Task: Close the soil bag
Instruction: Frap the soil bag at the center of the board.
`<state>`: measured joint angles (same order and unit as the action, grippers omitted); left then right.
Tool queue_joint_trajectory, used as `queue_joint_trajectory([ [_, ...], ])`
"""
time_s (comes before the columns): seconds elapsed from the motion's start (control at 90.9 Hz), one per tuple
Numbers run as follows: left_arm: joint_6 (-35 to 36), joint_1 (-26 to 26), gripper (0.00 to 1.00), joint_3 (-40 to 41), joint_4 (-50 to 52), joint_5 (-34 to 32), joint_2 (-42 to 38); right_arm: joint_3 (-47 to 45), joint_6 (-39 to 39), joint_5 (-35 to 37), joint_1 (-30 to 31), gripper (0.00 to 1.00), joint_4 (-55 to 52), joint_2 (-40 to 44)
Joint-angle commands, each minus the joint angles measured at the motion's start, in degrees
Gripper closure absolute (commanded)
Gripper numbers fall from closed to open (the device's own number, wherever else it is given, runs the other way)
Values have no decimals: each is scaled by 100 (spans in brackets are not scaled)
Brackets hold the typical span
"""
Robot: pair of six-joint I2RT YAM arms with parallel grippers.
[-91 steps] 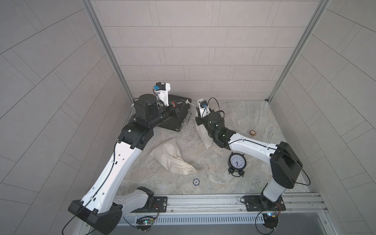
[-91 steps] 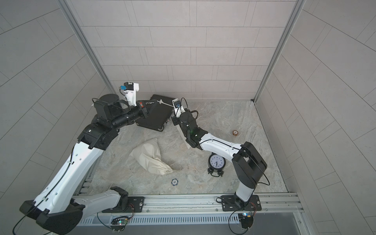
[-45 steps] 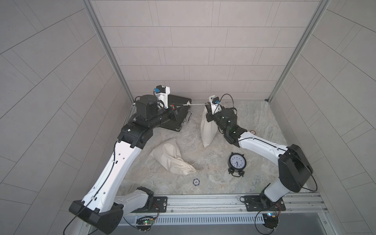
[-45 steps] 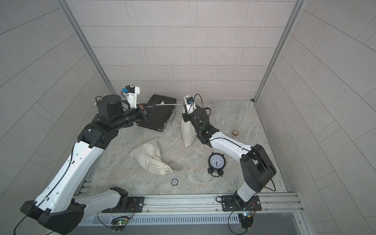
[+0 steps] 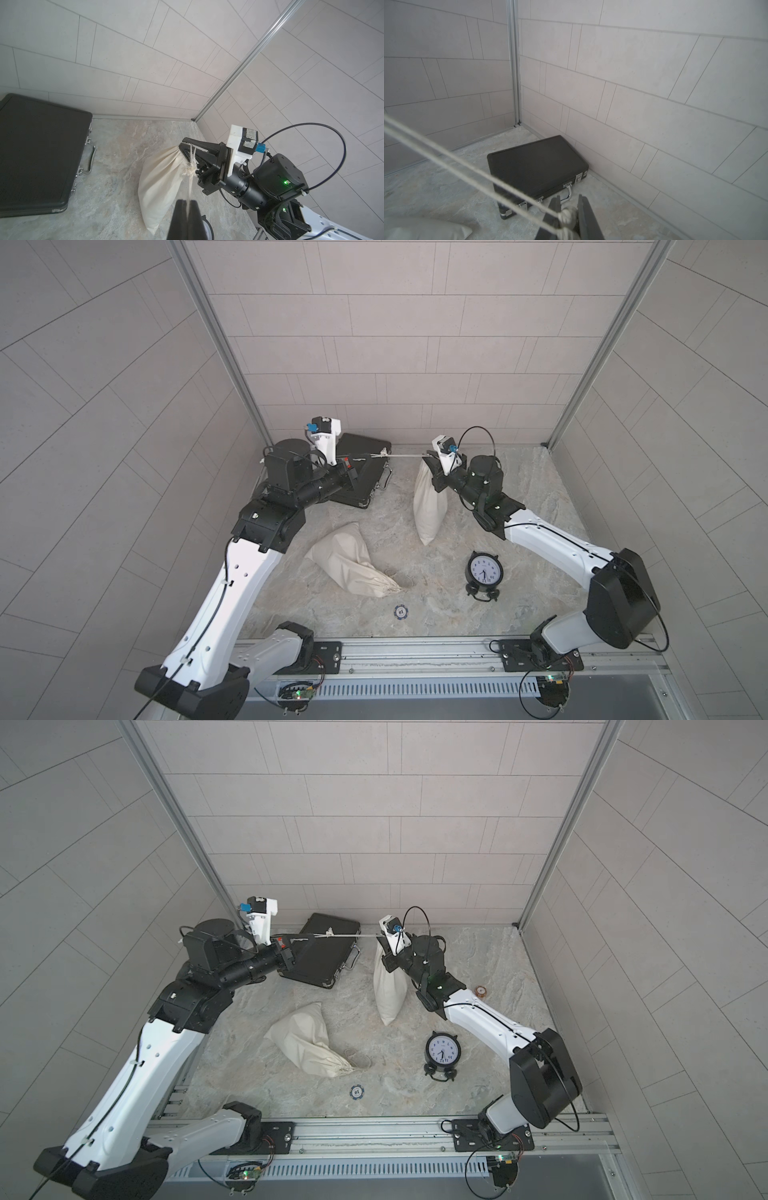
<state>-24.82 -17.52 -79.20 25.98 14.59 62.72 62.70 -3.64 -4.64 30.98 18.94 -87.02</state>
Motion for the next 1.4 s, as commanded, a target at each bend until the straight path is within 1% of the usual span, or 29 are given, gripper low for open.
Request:
queue_joint_trajectory([
  [0.0, -208, 554, 100, -253, -993, -509, -762, -416, 594, 2121, -1096, 84, -1227, -531],
  [0.121, -410, 762, 100, -80, -1124, -311, -735, -451, 785, 2045, -1190, 87, -1265, -631],
  [0.275, -629, 1038, 100, -52, -1200, 2, -668, -329, 707, 2155, -1312, 93, -1422, -420],
  [0.429, -681, 1214, 100, -61, -1199, 86, -795, -57, 286, 2411, -1429, 93, -1829, 120],
  [0.506, -665, 1238, 100, -31, -1200, 90, -869, -26, 118, 2441, -1431, 92, -1887, 409],
  [0.594, -681, 1259, 100, 4, -1206, 164, -882, -66, 2, 2401, -1433, 92, -1890, 552],
  [0.66, -699, 1254, 100, 50, -1224, 224, -856, -183, -13, 2390, -1432, 91, -1763, 461],
  [0.803, -721, 1264, 100, 236, -1249, 239, -832, -320, 98, 2481, -1435, 91, -1717, -152],
  [0.88, -773, 1292, 100, 334, -1314, 249, -837, -370, 193, 2482, -1431, 89, -1659, -468],
  [1.001, -781, 1322, 100, 333, -1334, 275, -838, -383, 235, 2426, -1429, 88, -1570, -727],
  [1.266, -777, 1390, 100, 255, -1283, 300, -989, -138, 161, 2709, -1550, 86, -1751, -884],
  [1.343, -766, 1424, 100, 162, -1206, 367, -1077, -70, 9, 2922, -1608, 86, -1846, -733],
  [1.387, -753, 1433, 100, 136, -1185, 369, -1129, -54, -64, 2957, -1653, 86, -1886, -509],
])
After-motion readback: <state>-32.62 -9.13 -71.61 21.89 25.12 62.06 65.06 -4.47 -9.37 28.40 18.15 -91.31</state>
